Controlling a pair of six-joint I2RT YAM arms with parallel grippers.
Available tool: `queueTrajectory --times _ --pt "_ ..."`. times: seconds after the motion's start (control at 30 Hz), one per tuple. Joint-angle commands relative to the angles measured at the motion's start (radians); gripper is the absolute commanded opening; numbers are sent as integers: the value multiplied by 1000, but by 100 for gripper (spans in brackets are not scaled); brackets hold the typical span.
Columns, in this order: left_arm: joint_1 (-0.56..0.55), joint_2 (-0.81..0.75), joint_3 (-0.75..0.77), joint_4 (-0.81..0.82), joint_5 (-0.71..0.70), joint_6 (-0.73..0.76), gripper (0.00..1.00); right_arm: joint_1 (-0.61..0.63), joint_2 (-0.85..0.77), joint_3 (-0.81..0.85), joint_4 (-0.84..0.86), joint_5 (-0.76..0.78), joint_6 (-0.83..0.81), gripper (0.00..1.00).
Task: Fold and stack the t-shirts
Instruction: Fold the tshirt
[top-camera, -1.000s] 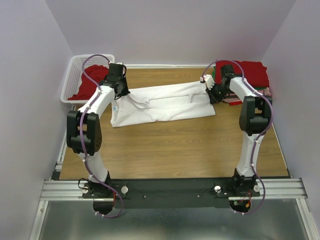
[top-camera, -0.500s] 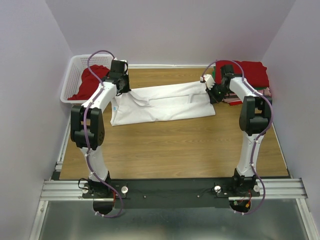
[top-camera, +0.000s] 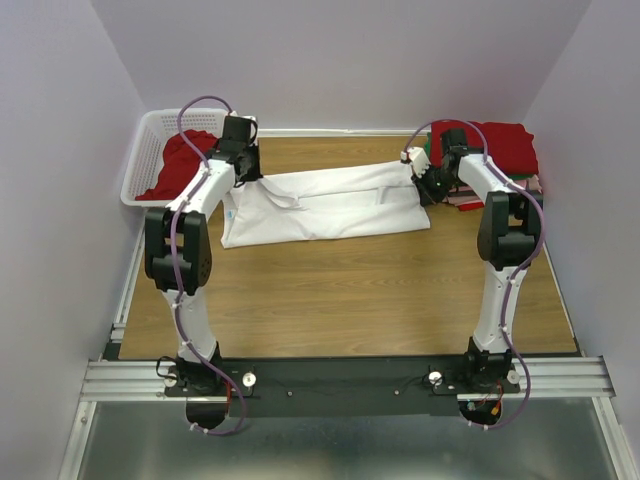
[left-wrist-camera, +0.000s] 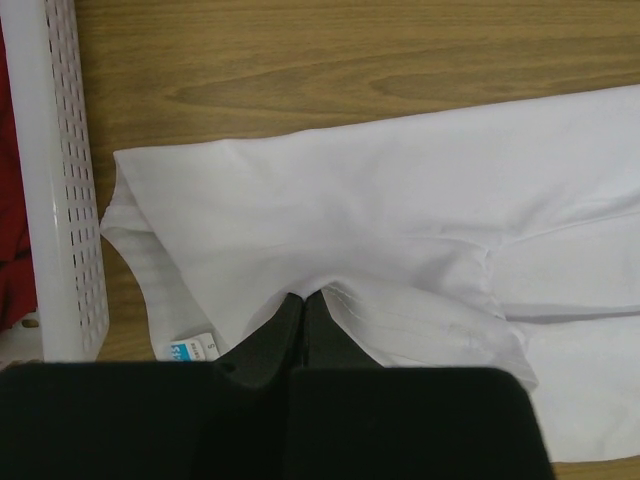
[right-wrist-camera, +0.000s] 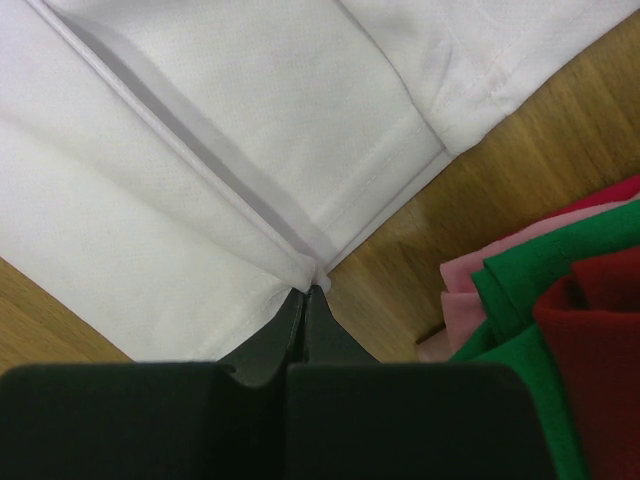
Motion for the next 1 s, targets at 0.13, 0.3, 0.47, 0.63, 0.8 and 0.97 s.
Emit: queueTrajectory --times 0.13,0.3,0.47,0.63,0.8,0.97 --pt "7 66 75 -22 1 25 0 4 21 29 22 22 24 3" --pt "7 113 100 -24 -13 22 0 5 23 27 28 22 28 5" --pt "20 167 152 -31 3 -3 39 9 23 27 43 25 48 14" --pt "20 192 319 -85 24 -17 48 24 -14 -6 114 62 104 37" --pt "20 31 321 -58 44 5 52 35 -84 -57 177 100 182 49" --pt "23 -351 2 111 24 22 68 41 -181 -98 194 99 219 50"
